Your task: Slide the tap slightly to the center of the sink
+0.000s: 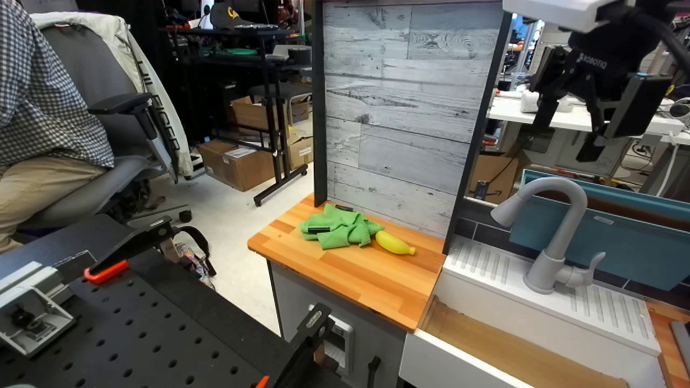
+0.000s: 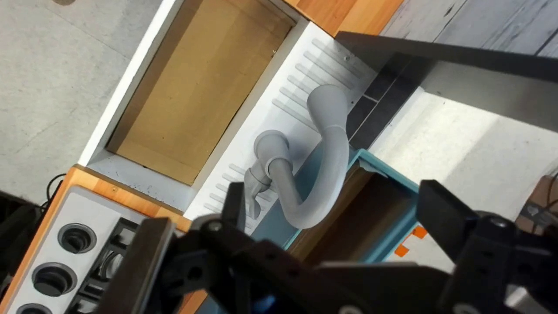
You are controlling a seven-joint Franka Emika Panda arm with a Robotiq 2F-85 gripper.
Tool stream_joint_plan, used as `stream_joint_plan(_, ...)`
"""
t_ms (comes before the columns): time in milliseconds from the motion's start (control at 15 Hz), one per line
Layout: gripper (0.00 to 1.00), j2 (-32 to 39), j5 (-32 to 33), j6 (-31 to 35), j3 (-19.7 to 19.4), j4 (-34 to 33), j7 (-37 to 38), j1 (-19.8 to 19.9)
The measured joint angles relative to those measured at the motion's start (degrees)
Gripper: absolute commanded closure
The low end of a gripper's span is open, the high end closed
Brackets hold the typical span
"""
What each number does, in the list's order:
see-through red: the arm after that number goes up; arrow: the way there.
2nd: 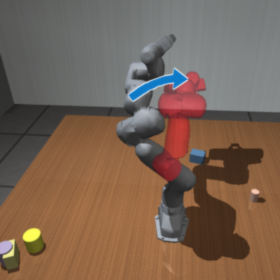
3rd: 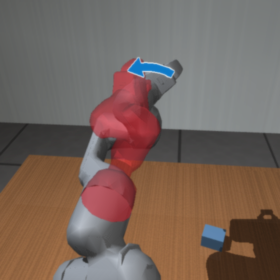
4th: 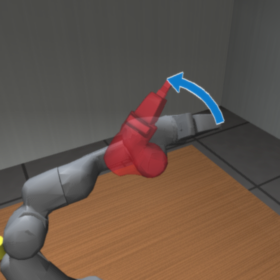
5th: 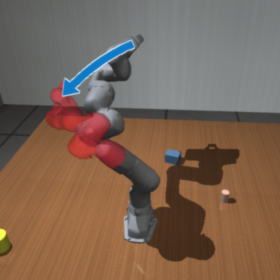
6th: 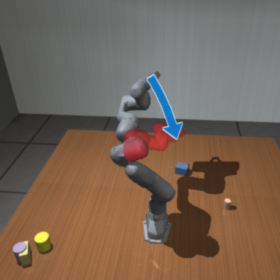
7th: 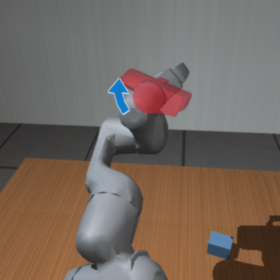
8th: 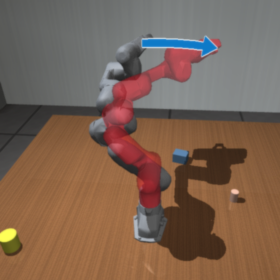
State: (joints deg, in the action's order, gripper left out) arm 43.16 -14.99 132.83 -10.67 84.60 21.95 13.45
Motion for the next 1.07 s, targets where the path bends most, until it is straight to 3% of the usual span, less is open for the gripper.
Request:
stream_joint_plan(333,0.00,5.0,0.7,6.4,-2.1,-2.2,8.6,-1.9)
stream_joint_plan(933,0.00,8.7,7.2,6.5,-5.2,-2.8,17.2,-6.8)
stream_joint_plan(1000,0.25,9.1,7.5,6.5,-5.2,-3.1,17.4,-7.0)
stream_joint_plan(1067,0.26,9.5,7.7,6.5,-5.2,-3.4,17.5,-7.1)
